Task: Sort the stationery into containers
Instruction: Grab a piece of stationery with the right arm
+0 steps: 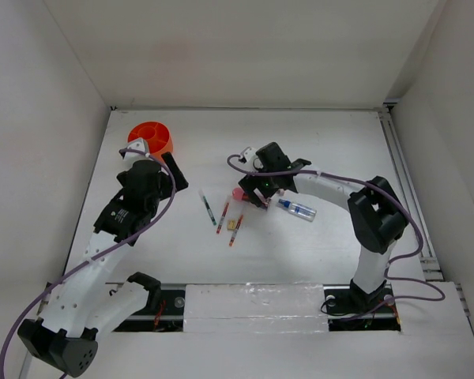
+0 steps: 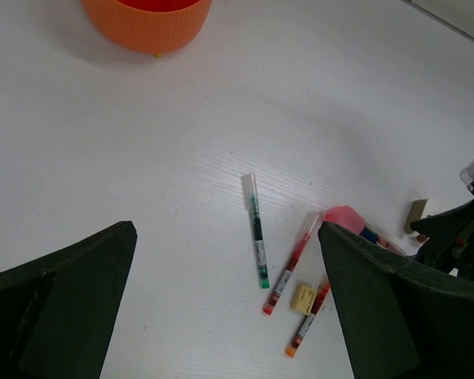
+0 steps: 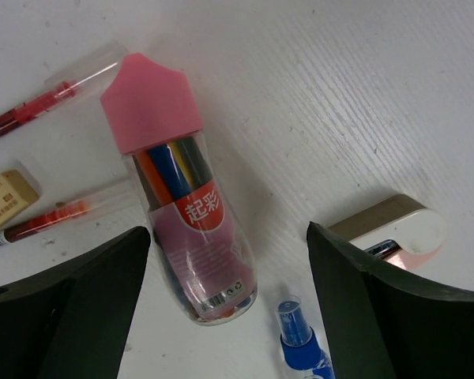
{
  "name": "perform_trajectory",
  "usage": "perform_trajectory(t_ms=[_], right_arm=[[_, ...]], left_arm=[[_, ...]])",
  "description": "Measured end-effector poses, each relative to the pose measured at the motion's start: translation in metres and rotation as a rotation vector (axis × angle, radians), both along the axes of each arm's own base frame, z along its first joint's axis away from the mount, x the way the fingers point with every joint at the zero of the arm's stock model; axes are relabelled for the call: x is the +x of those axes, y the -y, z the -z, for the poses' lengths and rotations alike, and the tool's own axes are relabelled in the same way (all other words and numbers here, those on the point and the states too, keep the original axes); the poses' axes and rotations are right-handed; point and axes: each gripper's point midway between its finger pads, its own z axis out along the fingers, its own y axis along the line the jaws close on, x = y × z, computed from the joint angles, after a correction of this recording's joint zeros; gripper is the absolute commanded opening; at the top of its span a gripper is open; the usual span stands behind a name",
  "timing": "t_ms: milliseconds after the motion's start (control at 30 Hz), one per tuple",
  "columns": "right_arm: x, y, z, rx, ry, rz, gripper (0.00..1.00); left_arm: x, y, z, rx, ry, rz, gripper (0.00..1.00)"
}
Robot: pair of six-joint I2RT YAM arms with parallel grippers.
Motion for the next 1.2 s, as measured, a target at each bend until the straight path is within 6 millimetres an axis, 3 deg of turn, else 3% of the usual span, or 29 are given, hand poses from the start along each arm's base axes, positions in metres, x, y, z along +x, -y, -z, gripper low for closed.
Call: perform_trajectory(t_ms=[333,533,667,767,800,867,967,1100,1200], right_arm=[[-0.004,0.009,0.018,-0.034,-0.056,-0.002,0.79],[-0.007,0.014,0.039,-0.073,-0.100,-0.001,0.75],[-0.006,0.012,0.040,-0.074,-0.099,-0.004,0.73],[-0.004,0.011,0.040,-0.077,-0.095,-0.005,0.62],[-0.003,0.011,0.040,-0.078,-0.095,-0.003,0.47],[0.001,0.009,0.040,-0.077,-0.094,0.004,0.32],[0.002,0.008,0.040,-0.078,-0.090,-0.001,0.22],[0.003,0.008,0.039,-0.075,-0.088,0.007,0.00],[0.006,0.010,0.032,-0.075,-0.071,0.034,0.00]], left_arm=[[0.001,0.003,-0.001,-0.004,0.004,0.020,1.00],[0.000,0.004,-0.003,-0.007,0.010,0.027,1.00],[0.000,0.004,-0.004,-0.008,0.013,0.028,1.00],[-0.001,0.004,-0.004,-0.008,0.015,0.028,1.00],[-0.001,0.004,-0.004,-0.008,0.015,0.028,1.00],[-0.001,0.004,-0.004,-0.008,0.015,0.028,1.00],[-0.001,0.004,-0.004,-0.008,0.015,0.028,1.00],[-0.001,0.004,-0.004,-0.007,0.015,0.029,1.00],[-0.001,0.004,-0.004,-0.007,0.015,0.030,1.00]])
